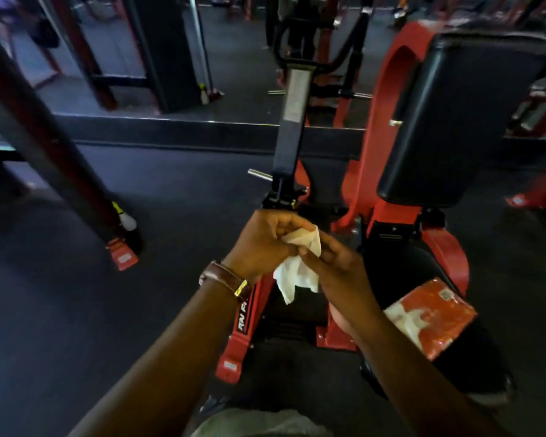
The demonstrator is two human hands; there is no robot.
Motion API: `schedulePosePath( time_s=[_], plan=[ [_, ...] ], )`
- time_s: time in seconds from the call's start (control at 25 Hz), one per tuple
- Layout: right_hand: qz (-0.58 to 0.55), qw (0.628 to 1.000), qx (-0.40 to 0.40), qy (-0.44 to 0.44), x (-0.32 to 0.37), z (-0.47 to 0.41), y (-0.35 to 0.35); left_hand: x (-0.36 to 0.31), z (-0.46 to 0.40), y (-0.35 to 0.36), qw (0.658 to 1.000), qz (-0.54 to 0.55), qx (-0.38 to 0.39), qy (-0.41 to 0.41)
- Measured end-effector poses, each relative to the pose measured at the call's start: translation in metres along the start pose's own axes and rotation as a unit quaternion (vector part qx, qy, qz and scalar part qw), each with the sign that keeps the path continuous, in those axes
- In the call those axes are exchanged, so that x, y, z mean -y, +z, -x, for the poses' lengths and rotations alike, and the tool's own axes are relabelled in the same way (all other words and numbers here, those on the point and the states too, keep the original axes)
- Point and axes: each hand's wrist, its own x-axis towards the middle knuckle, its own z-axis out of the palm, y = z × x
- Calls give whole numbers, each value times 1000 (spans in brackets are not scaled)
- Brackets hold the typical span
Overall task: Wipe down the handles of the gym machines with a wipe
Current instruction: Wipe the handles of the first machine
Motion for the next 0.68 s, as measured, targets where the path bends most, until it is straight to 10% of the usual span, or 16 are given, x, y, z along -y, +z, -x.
schedulePosePath(
  time_s=[0.36, 0.68],
  plan=[
    [-193, 967, 36, 159, 28, -59, 145, 50, 7, -194, 931, 283, -156, -172],
    [-283, 930, 5, 235, 33, -129, 279, 128, 4, -305, 829, 407, -89, -373]
  ],
)
